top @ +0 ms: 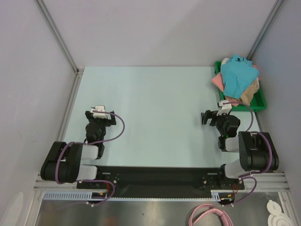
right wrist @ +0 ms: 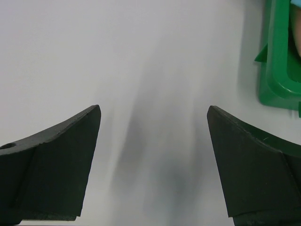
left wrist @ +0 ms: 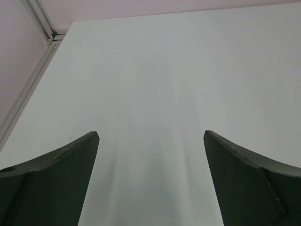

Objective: Fold and stack the t-shirts
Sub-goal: Grab the tshirt from the pile

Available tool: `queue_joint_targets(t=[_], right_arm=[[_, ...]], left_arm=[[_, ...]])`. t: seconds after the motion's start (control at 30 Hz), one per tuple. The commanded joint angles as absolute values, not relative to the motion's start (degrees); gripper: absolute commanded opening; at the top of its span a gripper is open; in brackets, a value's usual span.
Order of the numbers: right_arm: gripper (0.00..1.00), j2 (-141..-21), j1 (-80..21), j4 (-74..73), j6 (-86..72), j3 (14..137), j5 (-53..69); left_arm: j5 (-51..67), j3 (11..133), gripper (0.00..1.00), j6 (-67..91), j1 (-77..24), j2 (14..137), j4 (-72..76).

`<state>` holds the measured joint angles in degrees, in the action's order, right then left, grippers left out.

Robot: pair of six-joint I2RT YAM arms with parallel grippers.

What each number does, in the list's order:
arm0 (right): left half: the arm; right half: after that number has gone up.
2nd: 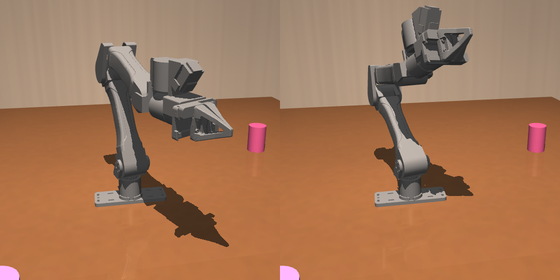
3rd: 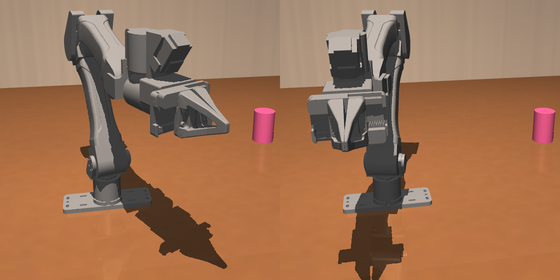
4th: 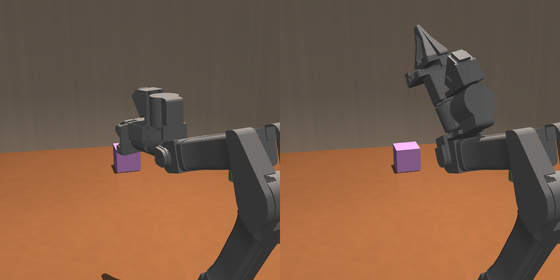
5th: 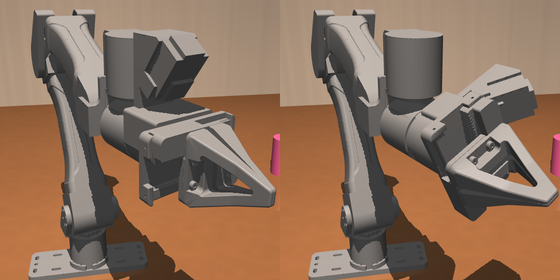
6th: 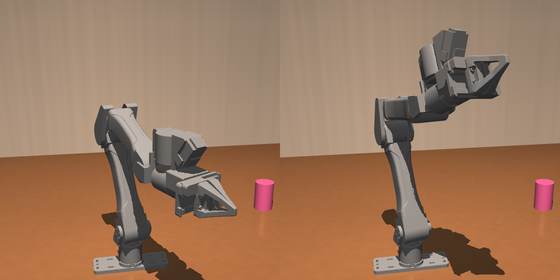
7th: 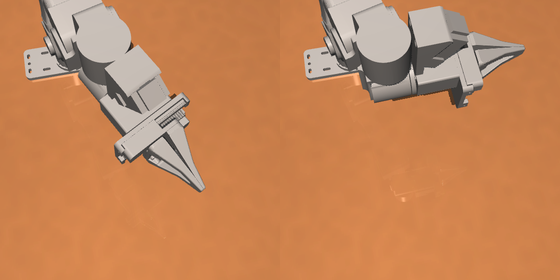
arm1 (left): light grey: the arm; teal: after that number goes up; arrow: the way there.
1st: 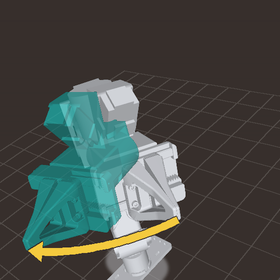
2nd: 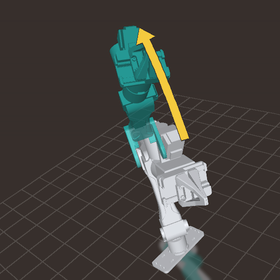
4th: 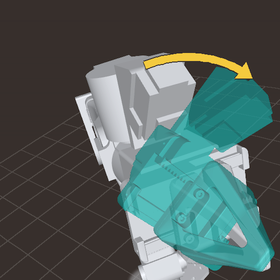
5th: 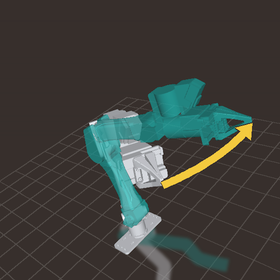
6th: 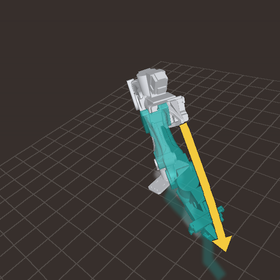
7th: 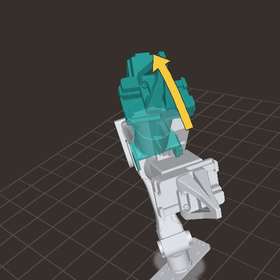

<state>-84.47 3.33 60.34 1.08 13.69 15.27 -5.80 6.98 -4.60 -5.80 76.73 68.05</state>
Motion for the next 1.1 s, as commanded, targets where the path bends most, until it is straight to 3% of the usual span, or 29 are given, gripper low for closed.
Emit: queue_joint_targets(t=[0.0, 0.3, 0.5, 0.67, 0.77, 0.8, 0.9, 1.07], right_arm=[[1.0, -83.3, 4.0, 61.7, 1.7, 15.2, 19.0], [1.0, -81.4, 5.4, 57.3, 1.1, 16.1, 20.7], [1.0, -73.1, 4.5, 16.0, 3.2, 44.2, 26.5], [0.99, -77.4, 5.5, 7.4, 5.5, 58.8, 24.2], [0.93, -84.3, 5.8, 3.3, 8.1, 66.3, 19.3], [0.81, -88.1, 6.1, 0.2, 9.0, 68.6, 18.8], [0.65, -95.0, 7.9, -9.3, 8.0, 80.0, 16.3], [0.61, -105.9, 14.0, -15.3, 1.1, 92.0, 19.9]], left_arm=[[-5.1, 8.6, 1.0, -4.2, -5.2, 76.6, 70.0], [-5.1, 8.5, 1.0, -4.4, -5.2, 76.7, 70.1], [-5.1, 8.5, 1.0, -4.3, -5.2, 76.6, 70.0], [-5.1, 8.5, 1.0, -4.3, -5.2, 76.6, 70.2], [-5.1, 8.5, 1.0, -4.2, -5.2, 76.6, 70.2], [-5.1, 8.5, 1.0, -4.3, -5.2, 76.5, 70.1], [-5.1, 8.4, 1.0, -4.3, -5.2, 76.5, 70.3], [-5.1, 8.5, 1.0, -4.4, -5.2, 76.5, 70.3]])
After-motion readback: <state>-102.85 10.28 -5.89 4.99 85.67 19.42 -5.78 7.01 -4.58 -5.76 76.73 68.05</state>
